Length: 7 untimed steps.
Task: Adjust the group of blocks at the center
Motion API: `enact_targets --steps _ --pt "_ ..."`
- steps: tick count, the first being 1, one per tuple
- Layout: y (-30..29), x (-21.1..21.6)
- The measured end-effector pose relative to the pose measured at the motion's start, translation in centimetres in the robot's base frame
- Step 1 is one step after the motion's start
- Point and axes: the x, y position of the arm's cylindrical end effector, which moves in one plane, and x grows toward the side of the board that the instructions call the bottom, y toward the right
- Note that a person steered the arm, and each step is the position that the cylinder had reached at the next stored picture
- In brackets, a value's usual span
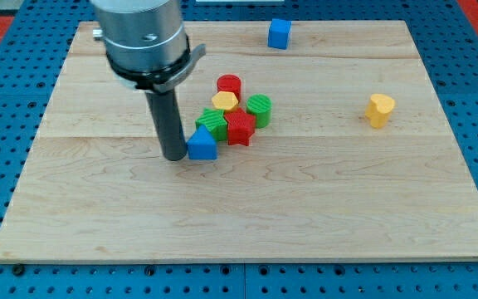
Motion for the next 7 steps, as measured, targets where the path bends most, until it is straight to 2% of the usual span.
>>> enact_targets --steps 2,3,5,6,7 --pt "0.1 1.3" --pt "0.3 4.5" --pt "0.7 0.4" --pt "1.1 0.1" --pt "1.0 2.2"
